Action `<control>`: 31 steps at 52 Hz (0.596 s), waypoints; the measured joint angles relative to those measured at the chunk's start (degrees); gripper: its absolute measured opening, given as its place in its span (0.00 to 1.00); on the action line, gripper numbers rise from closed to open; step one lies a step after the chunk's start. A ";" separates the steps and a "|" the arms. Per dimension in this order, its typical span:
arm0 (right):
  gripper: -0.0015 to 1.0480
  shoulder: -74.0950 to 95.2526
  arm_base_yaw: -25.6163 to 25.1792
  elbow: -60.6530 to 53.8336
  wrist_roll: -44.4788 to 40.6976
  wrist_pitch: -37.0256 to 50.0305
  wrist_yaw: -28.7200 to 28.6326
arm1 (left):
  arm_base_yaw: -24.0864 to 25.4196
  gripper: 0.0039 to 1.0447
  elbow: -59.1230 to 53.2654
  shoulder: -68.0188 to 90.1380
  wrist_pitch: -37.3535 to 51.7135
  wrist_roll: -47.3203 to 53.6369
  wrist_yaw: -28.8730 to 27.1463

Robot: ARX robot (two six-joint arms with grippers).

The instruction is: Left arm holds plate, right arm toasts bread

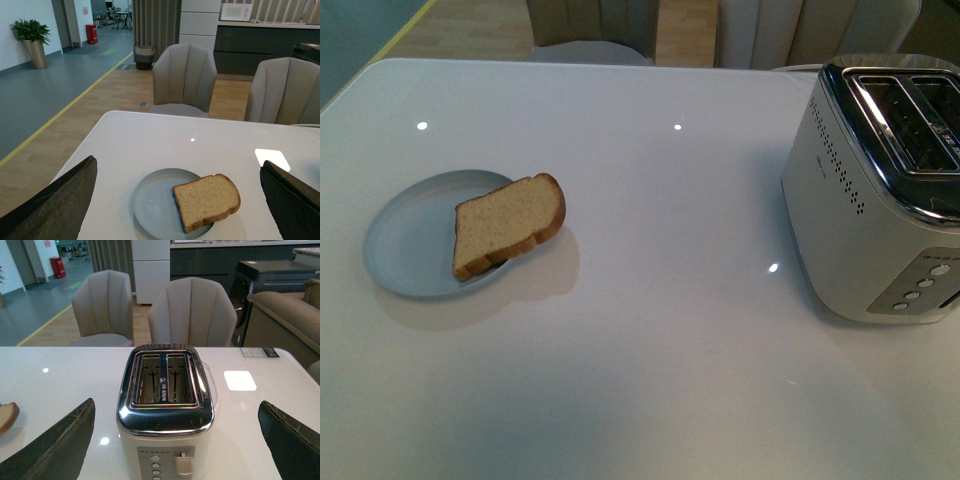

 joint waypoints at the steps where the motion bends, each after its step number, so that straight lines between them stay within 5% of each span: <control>1: 0.92 0.00 0.00 0.00 0.00 0.00 0.00 | 0.00 0.93 0.00 0.00 0.00 0.00 0.00; 31: 0.92 0.00 0.00 0.00 0.00 0.00 0.00 | 0.00 0.93 0.00 0.00 0.00 0.00 0.00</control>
